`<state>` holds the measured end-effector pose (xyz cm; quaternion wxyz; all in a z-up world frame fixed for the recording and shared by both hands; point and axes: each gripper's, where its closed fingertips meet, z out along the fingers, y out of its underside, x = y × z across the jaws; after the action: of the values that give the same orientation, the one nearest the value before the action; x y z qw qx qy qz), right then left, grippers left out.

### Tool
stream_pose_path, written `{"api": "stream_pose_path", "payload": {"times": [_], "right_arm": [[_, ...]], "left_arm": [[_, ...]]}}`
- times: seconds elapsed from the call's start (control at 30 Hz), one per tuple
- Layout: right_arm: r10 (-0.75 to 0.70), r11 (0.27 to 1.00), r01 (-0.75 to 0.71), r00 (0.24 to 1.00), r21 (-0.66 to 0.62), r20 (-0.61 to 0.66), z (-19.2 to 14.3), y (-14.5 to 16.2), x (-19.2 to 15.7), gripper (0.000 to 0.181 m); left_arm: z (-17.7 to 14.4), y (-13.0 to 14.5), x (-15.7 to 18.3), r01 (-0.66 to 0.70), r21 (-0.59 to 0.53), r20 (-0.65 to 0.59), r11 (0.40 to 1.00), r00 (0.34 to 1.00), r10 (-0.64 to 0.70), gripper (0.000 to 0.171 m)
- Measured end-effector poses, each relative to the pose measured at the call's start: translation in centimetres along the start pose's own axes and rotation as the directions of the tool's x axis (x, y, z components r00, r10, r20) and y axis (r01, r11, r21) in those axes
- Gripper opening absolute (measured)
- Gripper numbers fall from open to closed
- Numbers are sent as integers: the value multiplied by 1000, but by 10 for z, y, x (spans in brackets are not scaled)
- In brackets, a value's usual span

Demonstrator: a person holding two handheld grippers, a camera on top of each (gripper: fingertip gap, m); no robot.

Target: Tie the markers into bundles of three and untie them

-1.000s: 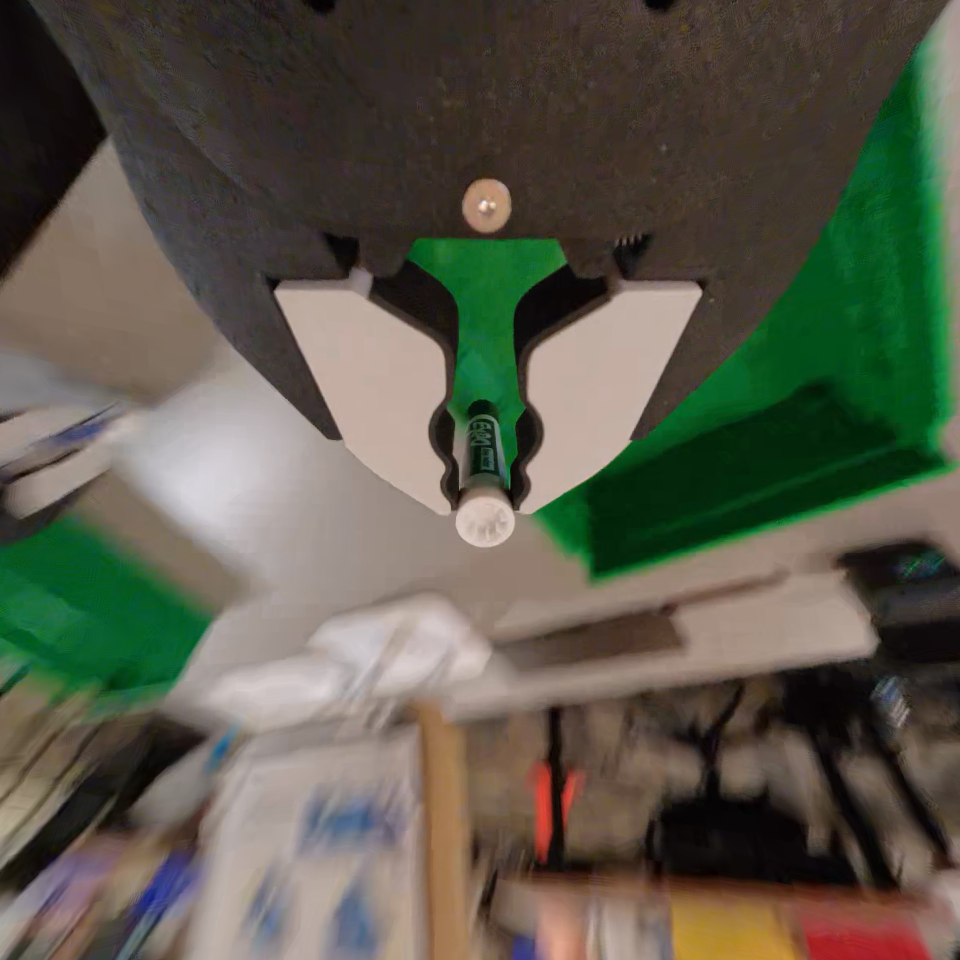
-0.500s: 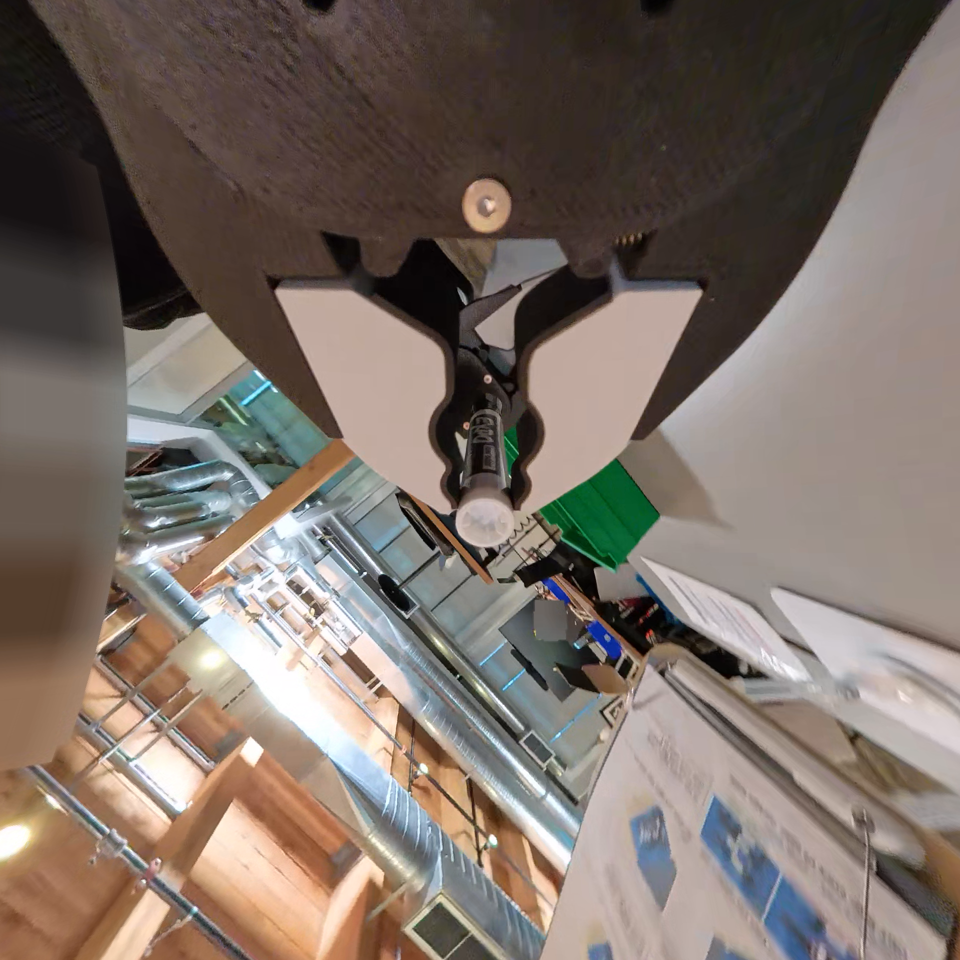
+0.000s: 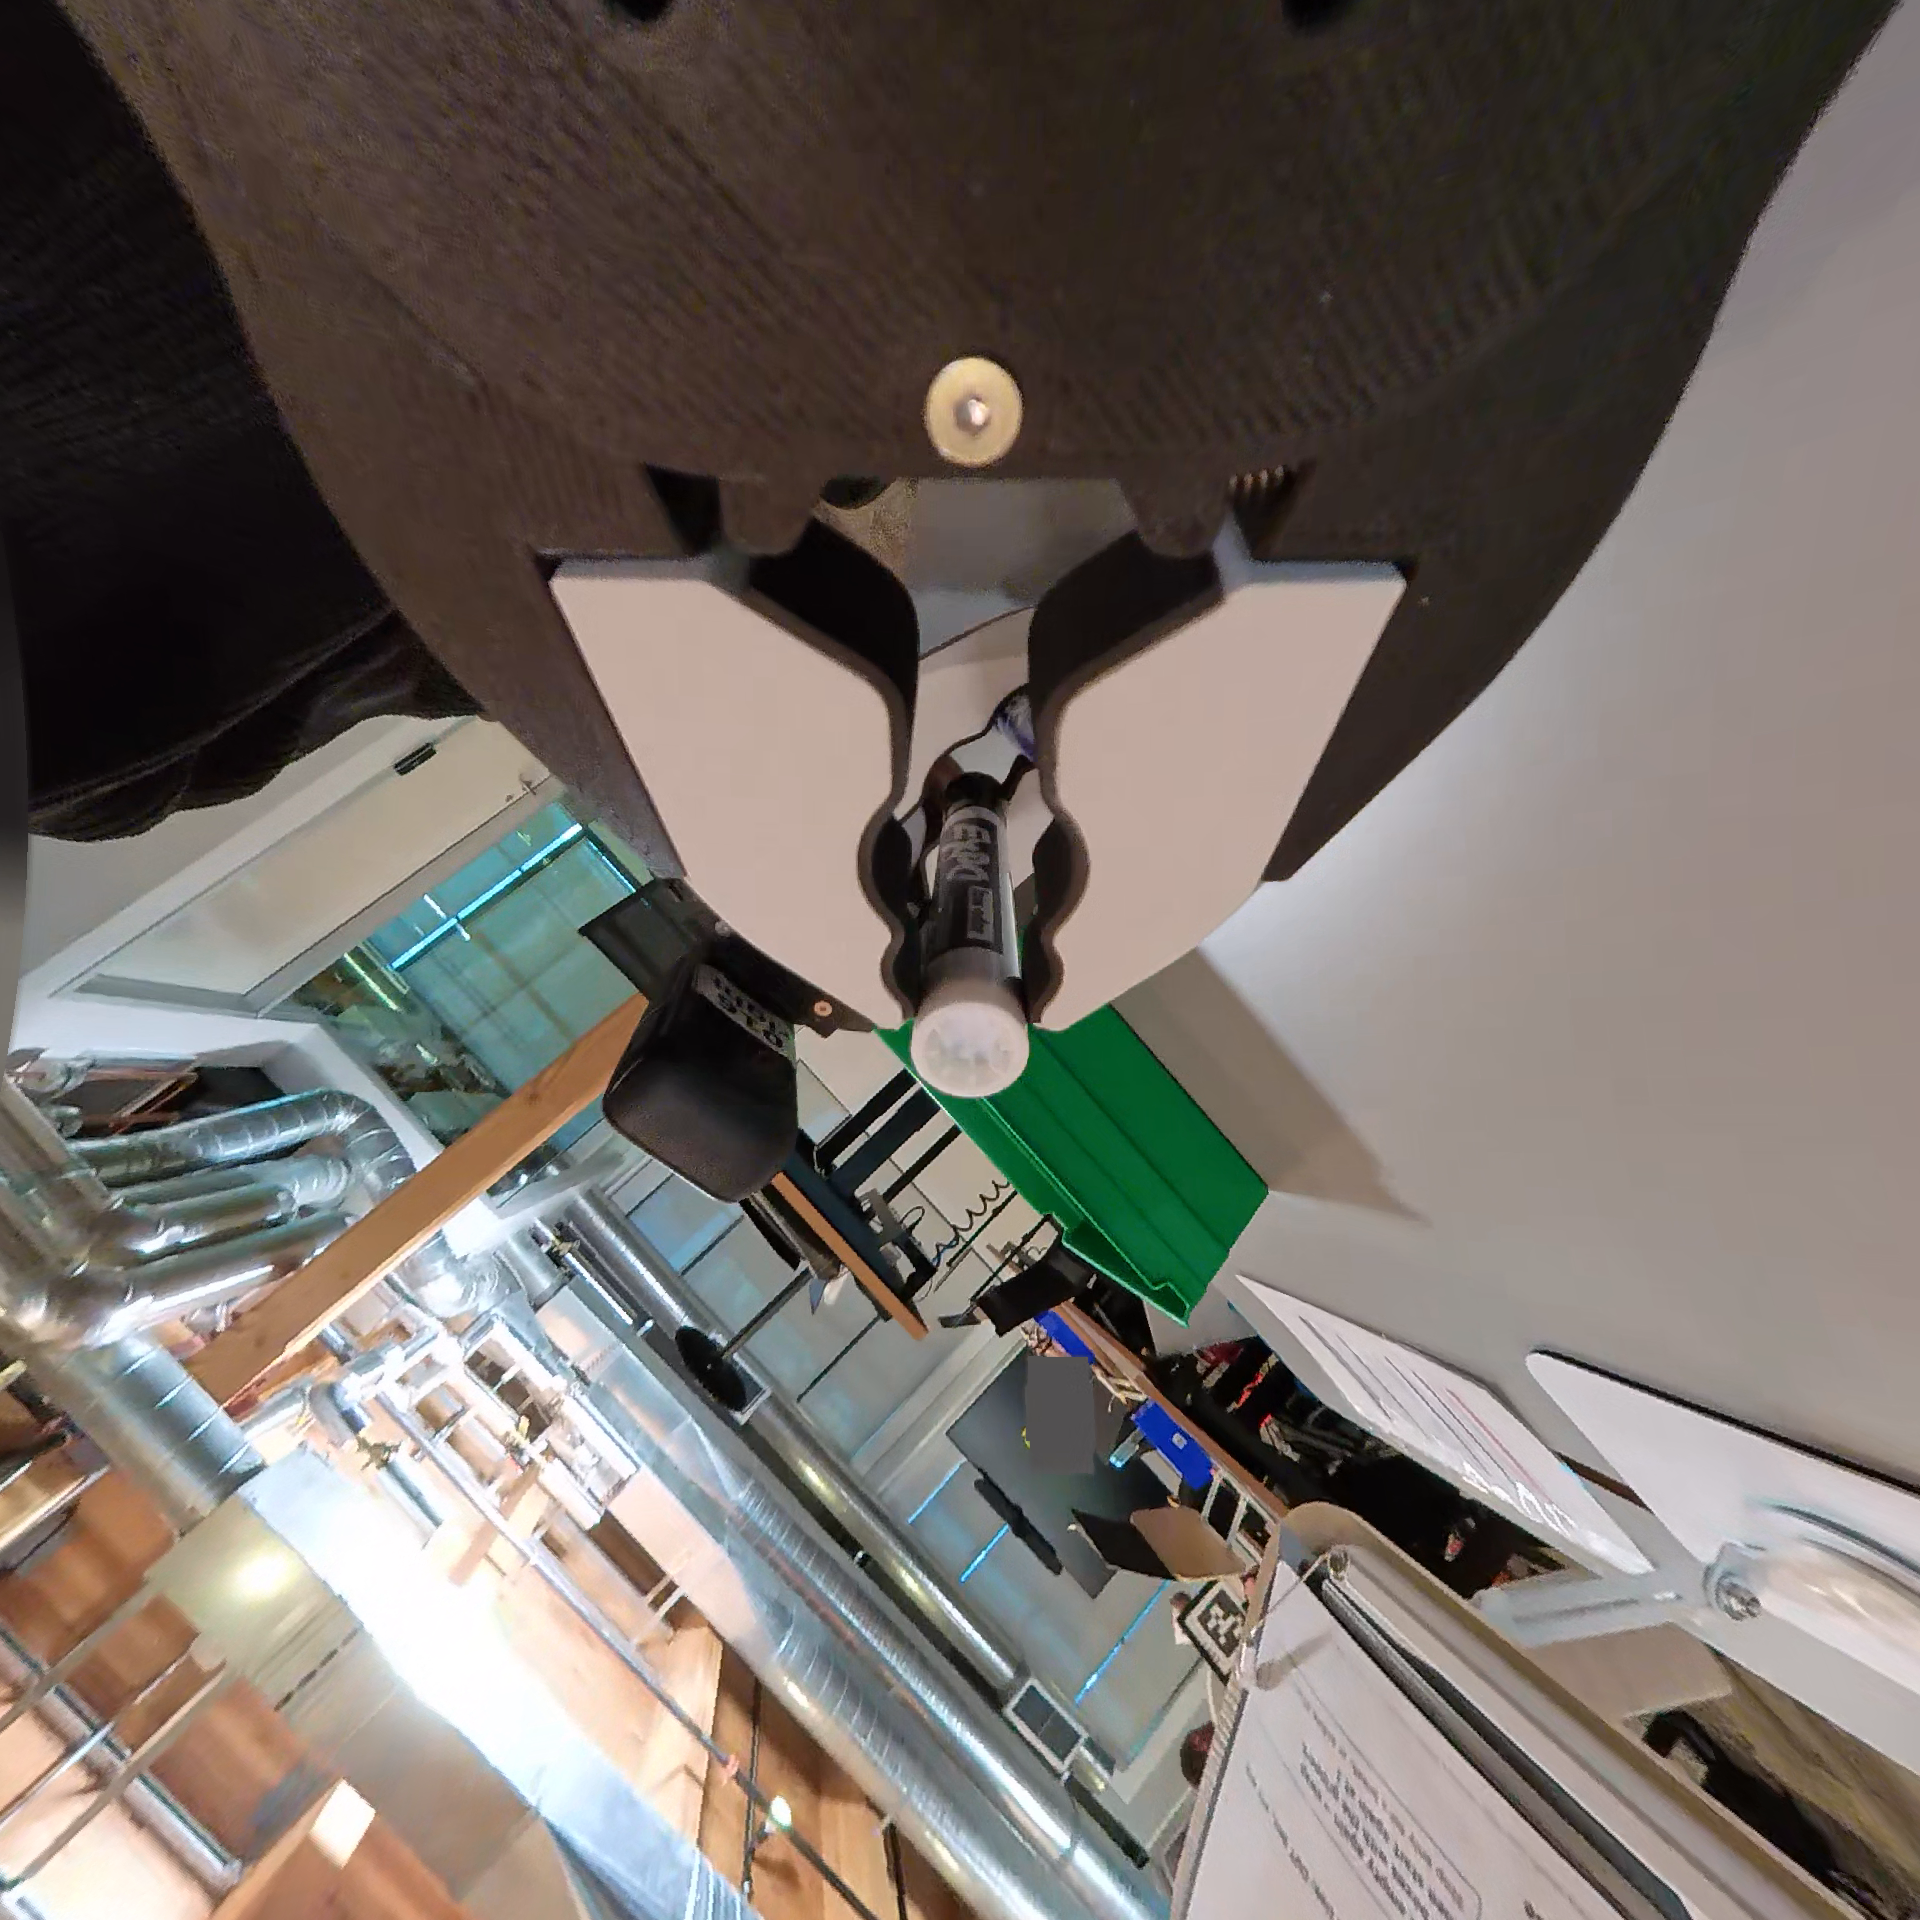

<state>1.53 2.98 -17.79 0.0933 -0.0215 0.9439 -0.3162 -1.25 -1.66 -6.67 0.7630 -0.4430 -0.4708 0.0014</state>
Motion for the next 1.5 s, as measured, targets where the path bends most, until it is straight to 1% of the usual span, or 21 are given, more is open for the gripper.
{"api": "stream_pose_path", "payload": {"times": [0.27,0.57,0.8,1.03,1.1,1.23,1.43,1.5], "right_arm": [[55,998,-55,998,15,5,0,-1,4,14],[48,999,-48,999,-10,0,4,4,4,14],[49,998,-50,999,35,19,0,-5,-1,14],[47,999,-47,999,22,0,0,-3,2,15],[45,999,-44,999,9,-14,0,0,4,15],[35,999,-37,998,-37,-56,1,9,12,15],[69,994,-74,995,-76,-75,1,18,19,15],[83,990,-93,992,-106,-96,-1,26,25,15]], "left_arm": [[-2,2,-2,8,-18,-9,1000,1000,-8,19],[0,9,6,8,-68,-59,998,998,-12,20],[3,19,5,-22,-116,-64,993,998,14,19],[4,24,-2,-52,-141,-27,989,998,48,20],[3,21,-5,-53,-125,-9,991,999,52,29],[-2,12,-8,-79,-102,3,992,997,79,30],[-5,15,-25,-122,-173,97,977,985,140,30],[-7,20,-32,-126,-219,127,967,979,157,23]]}}
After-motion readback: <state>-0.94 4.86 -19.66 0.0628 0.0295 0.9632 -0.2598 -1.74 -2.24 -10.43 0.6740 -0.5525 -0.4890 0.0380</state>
